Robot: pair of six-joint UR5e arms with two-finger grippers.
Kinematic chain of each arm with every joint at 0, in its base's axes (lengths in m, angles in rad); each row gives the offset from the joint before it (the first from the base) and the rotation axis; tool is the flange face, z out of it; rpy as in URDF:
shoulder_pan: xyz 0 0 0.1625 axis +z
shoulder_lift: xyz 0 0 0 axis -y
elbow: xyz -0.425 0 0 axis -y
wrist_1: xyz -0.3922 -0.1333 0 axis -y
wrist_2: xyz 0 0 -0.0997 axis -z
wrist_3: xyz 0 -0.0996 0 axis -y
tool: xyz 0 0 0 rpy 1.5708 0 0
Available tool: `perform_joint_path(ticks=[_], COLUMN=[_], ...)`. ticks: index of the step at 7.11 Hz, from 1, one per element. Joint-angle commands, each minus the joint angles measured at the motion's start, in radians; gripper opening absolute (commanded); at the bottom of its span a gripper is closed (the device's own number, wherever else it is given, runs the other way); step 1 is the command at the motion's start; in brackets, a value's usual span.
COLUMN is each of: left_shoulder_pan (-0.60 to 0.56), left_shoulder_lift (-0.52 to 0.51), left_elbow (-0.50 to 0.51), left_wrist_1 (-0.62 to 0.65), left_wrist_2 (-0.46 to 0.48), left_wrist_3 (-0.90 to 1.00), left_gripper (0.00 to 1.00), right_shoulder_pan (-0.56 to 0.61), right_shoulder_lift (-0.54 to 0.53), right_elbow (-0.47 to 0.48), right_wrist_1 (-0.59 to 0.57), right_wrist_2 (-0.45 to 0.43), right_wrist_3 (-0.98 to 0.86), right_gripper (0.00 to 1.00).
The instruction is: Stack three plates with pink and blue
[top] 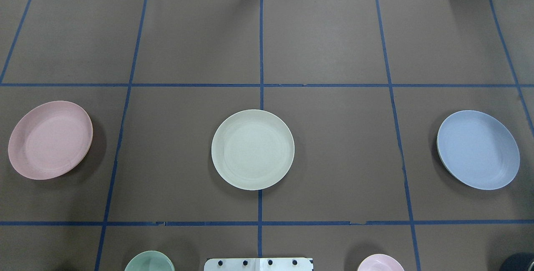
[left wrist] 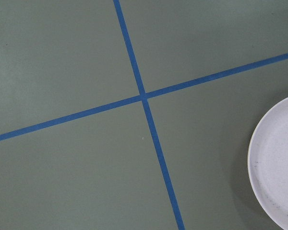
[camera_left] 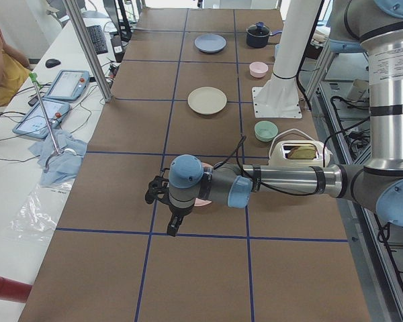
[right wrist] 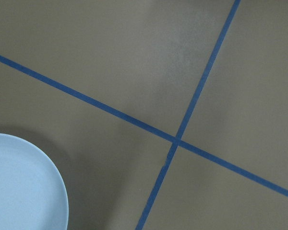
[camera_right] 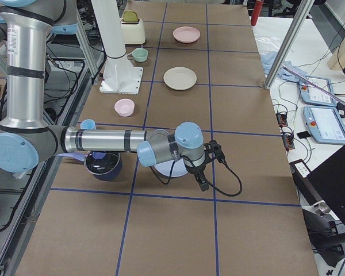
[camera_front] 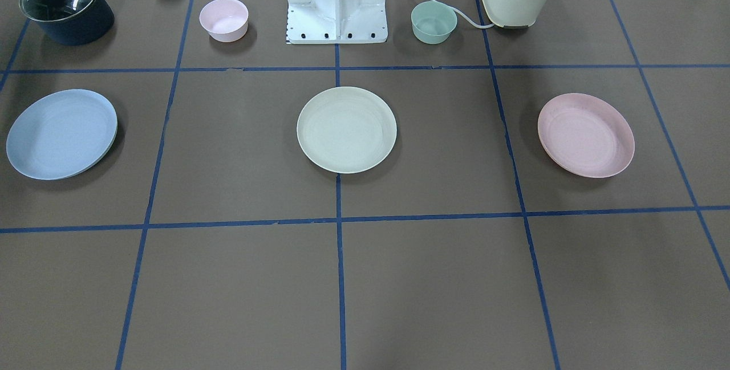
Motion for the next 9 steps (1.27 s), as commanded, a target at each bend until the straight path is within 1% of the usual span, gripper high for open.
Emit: perform_joint_path(ticks=[1,2,3,4,5,6,7,8,9], left_shoulder_pan=[-0.045,-0.046,-0.043,-0.04,-0.04,-0.034,0.027,0.099,0.168], left_shoulder_lift=[-0.037,-0.057,-0.063,-0.118,-0.114,-0.095,-0.074,-0.046,-0.01], left_elbow=[0.006,0.025,0.057,0.115,0.143,0.161,0.167,0.171,0.193], left_wrist_1=[-0.16,-0.335,-0.413,-0.436,-0.506,-0.59,-0.61,-0.645,-0.77], left_wrist_2=[0.014,0.037,0.039,0.034,0.033,0.03,0.03,0.04,0.051], left_wrist_3=[-0.01,-0.01,-0.011,-0.013,-0.014,-0.036,-0.13,-0.269,-0.43], left_gripper=[1.0,1.0,1.0,1.0,1.0,1.0,1.0,1.0,1.0], right_shoulder_pan=[0.0,0.0,0.0,-0.002,-0.04,-0.101,-0.18,-0.248,-0.261], right_shoulder_lift=[0.004,0.006,0.032,0.046,0.049,0.049,0.047,0.043,0.041], right_elbow=[0.001,0.001,-0.017,-0.008,-0.002,0.026,0.026,0.026,0.026], right_wrist_1=[0.044,0.052,0.063,0.066,0.07,0.114,0.221,0.283,0.288], right_wrist_2=[0.004,0.016,0.043,0.045,0.044,0.036,-0.008,-0.081,-0.084], right_wrist_3=[0.002,0.002,0.0,0.005,0.09,0.253,0.437,0.548,0.557], right_gripper=[1.0,1.0,1.0,1.0,1.0,1.0,1.0,1.0,1.0])
